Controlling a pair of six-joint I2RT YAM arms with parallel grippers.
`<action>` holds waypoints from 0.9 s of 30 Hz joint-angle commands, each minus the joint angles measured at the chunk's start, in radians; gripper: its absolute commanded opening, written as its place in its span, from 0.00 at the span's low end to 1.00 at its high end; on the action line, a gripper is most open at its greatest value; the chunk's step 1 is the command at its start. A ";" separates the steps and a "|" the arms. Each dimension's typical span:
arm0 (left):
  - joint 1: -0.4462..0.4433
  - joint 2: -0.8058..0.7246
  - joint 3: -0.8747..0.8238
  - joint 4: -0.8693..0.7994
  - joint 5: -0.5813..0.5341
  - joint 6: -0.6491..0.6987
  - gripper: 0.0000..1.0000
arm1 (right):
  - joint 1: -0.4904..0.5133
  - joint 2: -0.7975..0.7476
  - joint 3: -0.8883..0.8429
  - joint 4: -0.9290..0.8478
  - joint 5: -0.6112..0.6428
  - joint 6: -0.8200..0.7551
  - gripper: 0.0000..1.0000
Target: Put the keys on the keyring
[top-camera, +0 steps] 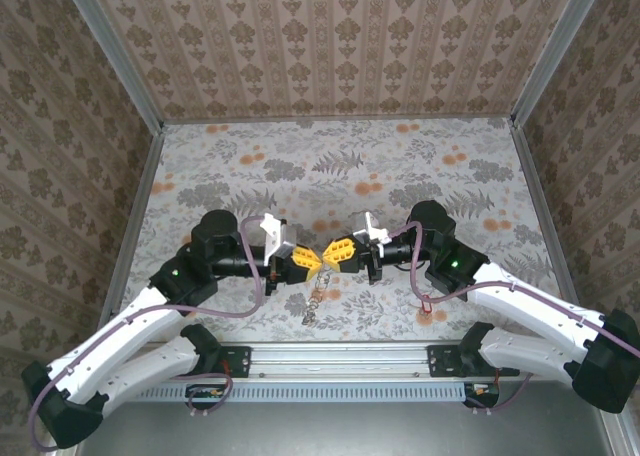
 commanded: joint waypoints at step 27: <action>0.000 0.003 0.039 -0.012 -0.001 0.035 0.11 | 0.016 -0.003 0.040 0.029 -0.002 -0.023 0.00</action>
